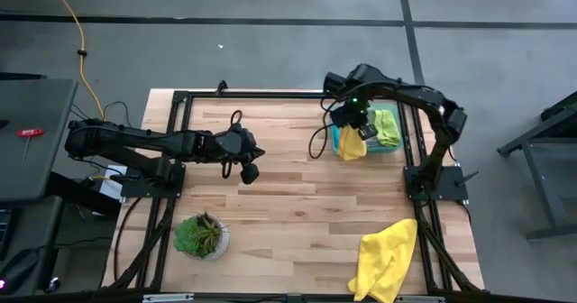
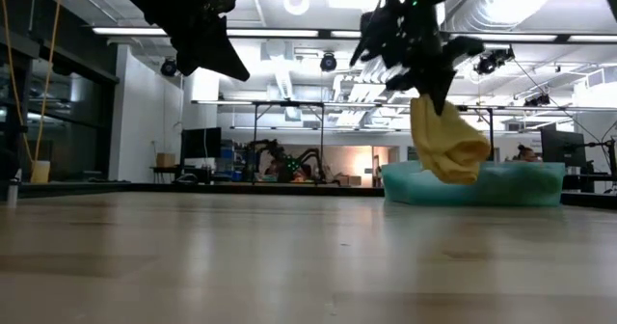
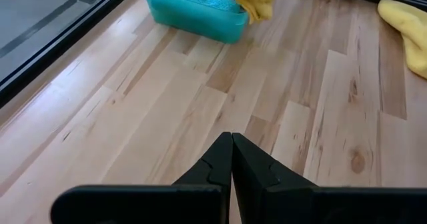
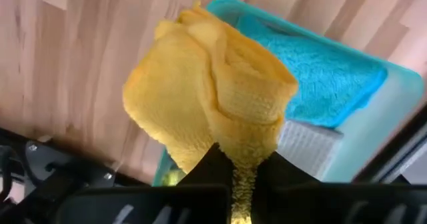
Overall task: Fold microfiber towels
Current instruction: Put the yellow towel into the green bin
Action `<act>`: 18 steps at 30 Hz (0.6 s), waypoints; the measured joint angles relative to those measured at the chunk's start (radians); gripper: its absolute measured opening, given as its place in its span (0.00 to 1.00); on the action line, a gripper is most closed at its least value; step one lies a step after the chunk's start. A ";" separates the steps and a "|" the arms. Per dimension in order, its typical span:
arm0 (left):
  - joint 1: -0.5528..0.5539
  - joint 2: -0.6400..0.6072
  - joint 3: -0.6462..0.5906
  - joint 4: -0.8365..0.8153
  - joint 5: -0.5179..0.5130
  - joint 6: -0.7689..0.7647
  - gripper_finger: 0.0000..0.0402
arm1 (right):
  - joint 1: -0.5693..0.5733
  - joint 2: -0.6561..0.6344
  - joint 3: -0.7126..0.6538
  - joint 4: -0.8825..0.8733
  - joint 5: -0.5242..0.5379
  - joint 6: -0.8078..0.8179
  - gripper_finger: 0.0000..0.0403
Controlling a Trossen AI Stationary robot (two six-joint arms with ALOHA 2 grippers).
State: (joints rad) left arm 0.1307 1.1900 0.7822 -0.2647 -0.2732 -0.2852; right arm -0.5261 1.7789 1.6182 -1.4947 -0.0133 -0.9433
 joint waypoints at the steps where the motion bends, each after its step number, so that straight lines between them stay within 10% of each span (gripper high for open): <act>1: 0.000 0.000 0.000 0.000 0.000 0.000 0.00 | -0.001 0.016 0.002 0.016 0.009 0.004 0.00; 18: 0.000 0.000 0.000 0.000 0.000 0.000 0.00 | -0.044 0.172 0.004 0.253 0.126 0.160 0.00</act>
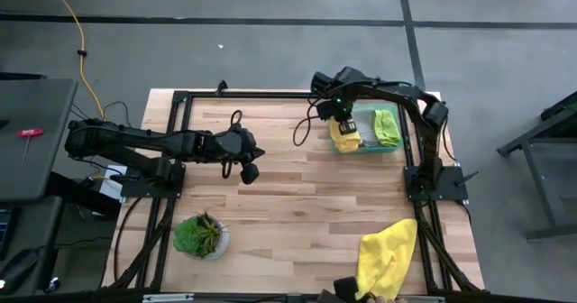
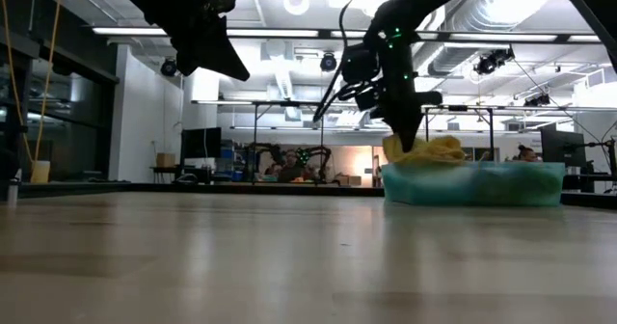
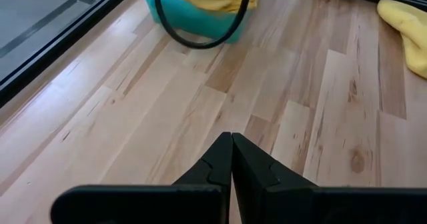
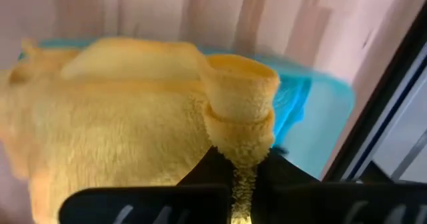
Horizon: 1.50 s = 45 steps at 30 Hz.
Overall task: Fold microfiber towels
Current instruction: Put the yellow towel into the green bin
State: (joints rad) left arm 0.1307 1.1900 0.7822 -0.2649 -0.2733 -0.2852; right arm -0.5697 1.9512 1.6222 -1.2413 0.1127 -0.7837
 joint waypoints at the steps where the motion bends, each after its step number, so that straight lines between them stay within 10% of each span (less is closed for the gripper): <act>1: 0.000 0.000 0.000 0.000 0.000 0.000 0.00 | 0.000 0.001 0.000 0.013 0.000 0.000 0.00; 28: 0.000 0.000 0.000 0.000 0.000 0.026 0.00 | -0.053 0.015 0.000 0.030 0.026 0.407 0.04; 45: -0.001 0.000 0.000 0.000 0.000 0.026 0.00 | -0.059 0.015 -0.001 0.038 0.116 0.225 0.04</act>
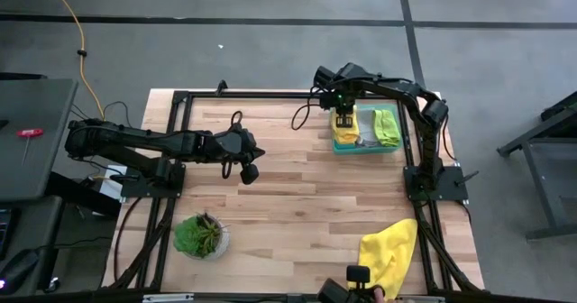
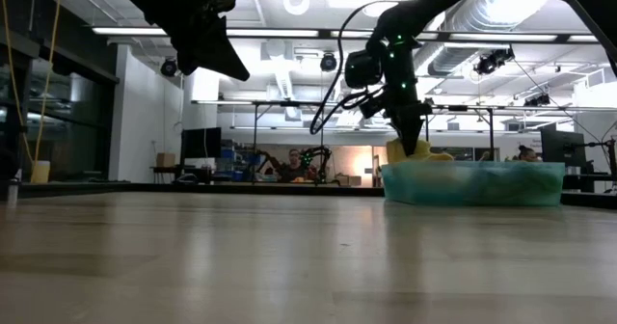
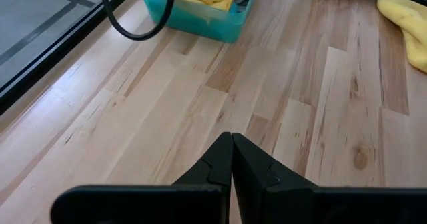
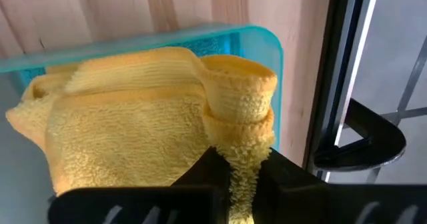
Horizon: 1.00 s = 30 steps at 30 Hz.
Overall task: Fold microfiber towels
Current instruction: Put the yellow towel into the green bin
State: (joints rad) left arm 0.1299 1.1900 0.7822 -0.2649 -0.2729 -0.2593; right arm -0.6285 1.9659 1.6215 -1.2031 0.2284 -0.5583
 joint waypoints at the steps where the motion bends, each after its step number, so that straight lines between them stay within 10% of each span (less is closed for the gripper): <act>1: 0.000 0.000 0.000 0.000 0.000 0.000 0.00 | 0.000 0.000 0.000 0.000 -0.001 0.000 0.04; 21: 0.000 0.000 0.000 0.000 0.000 0.000 0.00 | -0.029 -0.043 0.000 0.124 0.070 0.009 0.44; 30: 0.001 0.000 0.000 0.000 0.000 0.000 0.00 | -0.133 -0.115 0.000 0.132 -0.287 0.227 0.38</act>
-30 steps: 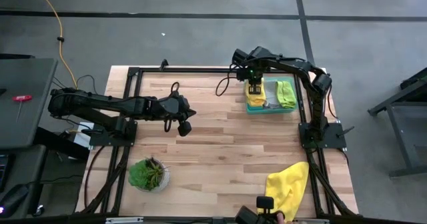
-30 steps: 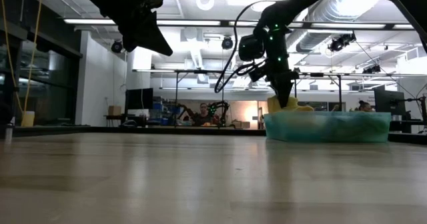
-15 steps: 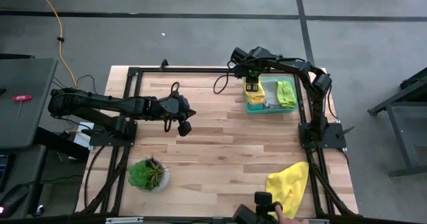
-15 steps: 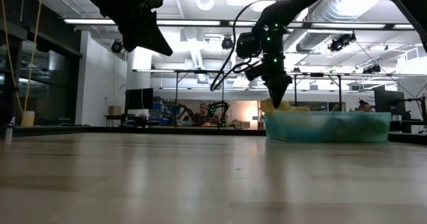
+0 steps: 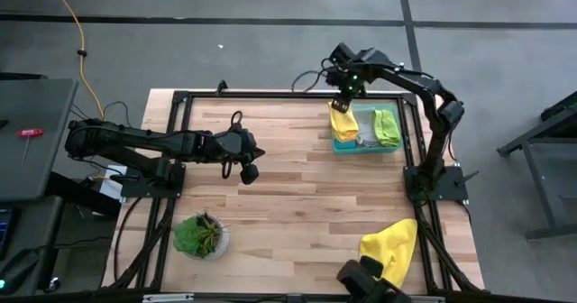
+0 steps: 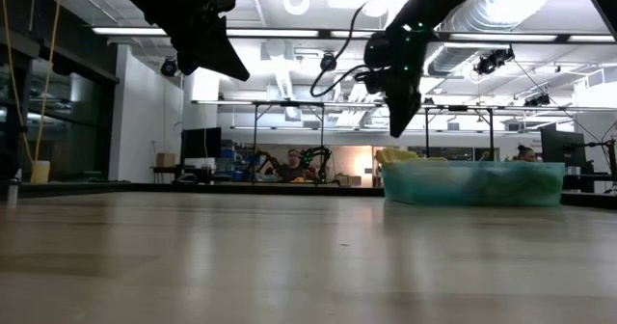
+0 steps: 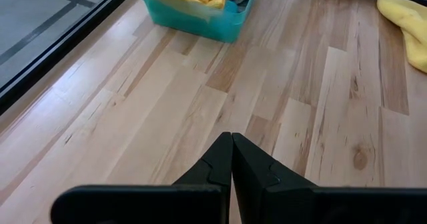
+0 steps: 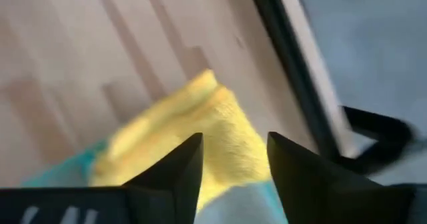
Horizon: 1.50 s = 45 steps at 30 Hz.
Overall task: Fold microfiber towels
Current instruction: Put the yellow towel into the green bin
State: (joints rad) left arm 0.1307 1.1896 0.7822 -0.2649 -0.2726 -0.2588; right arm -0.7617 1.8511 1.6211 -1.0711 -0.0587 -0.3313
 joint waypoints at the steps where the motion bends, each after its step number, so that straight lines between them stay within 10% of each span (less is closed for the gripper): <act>1: 0.000 0.000 0.000 0.000 0.000 0.000 0.00 | -0.004 -0.001 0.000 -0.004 -0.031 0.018 0.35; 7: 0.000 0.000 0.000 0.000 0.000 0.000 0.00 | 0.018 -0.047 -0.103 -0.038 -0.092 0.038 0.04; 19: 0.004 0.000 0.000 0.000 0.000 0.018 0.00 | 0.063 -0.421 -0.684 0.463 0.004 0.482 0.00; 27: 0.006 0.000 0.000 0.000 0.000 -0.001 0.00 | 0.069 -0.330 -0.738 0.661 0.106 0.642 0.00; 45: 0.006 0.000 0.000 0.000 0.053 -0.019 0.00 | 0.218 -0.287 -0.738 0.504 0.043 0.608 0.00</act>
State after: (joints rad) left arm 0.1365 1.1896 0.7824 -0.2653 -0.2193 -0.2775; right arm -0.5434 1.5639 0.8836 -0.5671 -0.0153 0.2769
